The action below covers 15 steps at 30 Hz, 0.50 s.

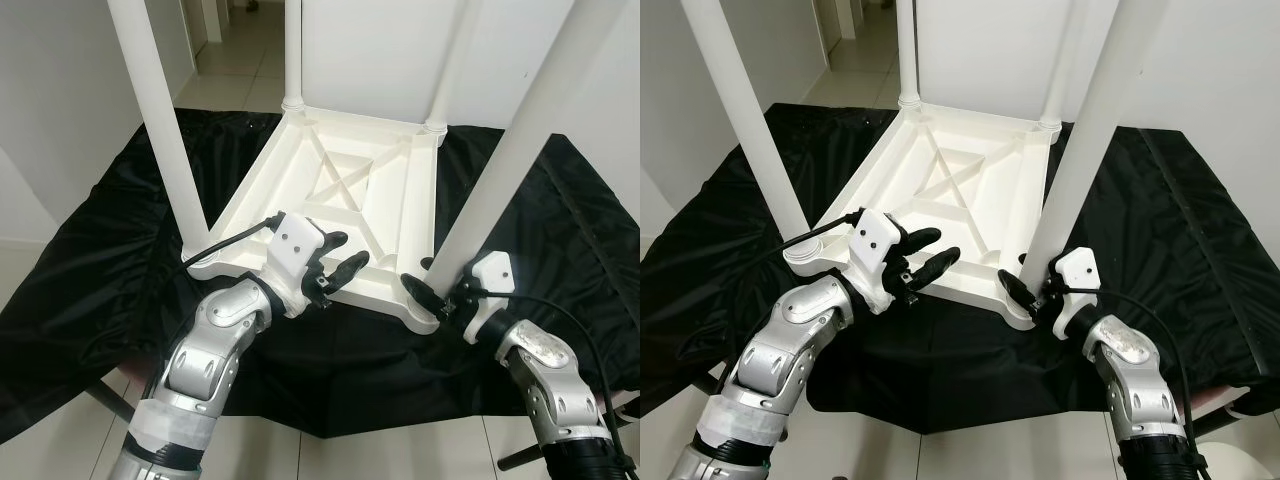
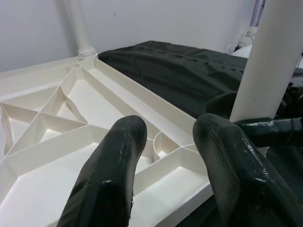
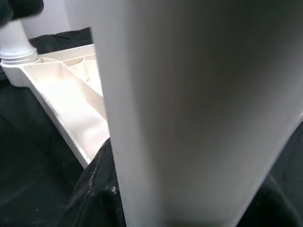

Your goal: Building children table

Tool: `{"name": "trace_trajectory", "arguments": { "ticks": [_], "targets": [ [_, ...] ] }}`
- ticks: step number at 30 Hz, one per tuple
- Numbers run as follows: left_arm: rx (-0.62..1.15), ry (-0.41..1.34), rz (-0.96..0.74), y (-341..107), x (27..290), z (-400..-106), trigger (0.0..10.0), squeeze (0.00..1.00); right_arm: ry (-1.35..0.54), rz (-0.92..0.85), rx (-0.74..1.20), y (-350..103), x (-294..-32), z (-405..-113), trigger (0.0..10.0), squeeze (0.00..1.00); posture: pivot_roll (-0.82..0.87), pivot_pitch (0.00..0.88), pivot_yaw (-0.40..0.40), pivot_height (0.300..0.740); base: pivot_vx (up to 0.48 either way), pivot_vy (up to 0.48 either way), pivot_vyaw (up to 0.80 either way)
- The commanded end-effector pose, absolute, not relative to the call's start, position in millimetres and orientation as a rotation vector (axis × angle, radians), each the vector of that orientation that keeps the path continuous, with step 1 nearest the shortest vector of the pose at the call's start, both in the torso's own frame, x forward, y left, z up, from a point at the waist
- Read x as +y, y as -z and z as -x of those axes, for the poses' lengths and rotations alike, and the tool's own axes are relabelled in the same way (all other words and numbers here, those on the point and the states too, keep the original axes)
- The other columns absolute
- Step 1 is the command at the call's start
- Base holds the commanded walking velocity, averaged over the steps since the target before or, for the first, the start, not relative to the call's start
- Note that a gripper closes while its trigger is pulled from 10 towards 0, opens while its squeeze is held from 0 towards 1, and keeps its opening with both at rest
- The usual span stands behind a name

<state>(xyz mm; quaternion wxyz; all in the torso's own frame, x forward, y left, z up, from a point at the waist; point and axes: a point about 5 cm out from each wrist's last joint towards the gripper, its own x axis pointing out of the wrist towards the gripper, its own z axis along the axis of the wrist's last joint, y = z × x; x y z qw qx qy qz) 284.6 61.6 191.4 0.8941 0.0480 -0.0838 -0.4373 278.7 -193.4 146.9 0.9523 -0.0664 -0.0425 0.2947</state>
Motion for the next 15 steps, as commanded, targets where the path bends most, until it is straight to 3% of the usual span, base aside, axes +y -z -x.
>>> {"name": "trace_trajectory", "arguments": {
  "ticks": [1,6,15],
  "targets": [
    [-0.156,0.903,-0.097,-189,63,-283,10.0,0.00,-0.512,0.087,-0.114,-150,-194,-275,10.0,0.00,-0.05,0.123,0.014,0.740,0.000,0.000,0.00],
    [-0.141,0.898,-0.090,-187,65,-284,10.0,0.00,-0.328,0.026,-0.164,-157,-186,-269,10.0,0.00,-0.06,0.120,0.019,0.740,0.000,0.000,0.00],
    [-0.166,0.896,-0.097,-189,63,-287,10.0,0.00,-0.191,-0.053,-0.153,-153,-162,-264,10.0,0.00,-0.05,0.095,0.019,0.740,0.000,0.000,0.00]
  ]
}}
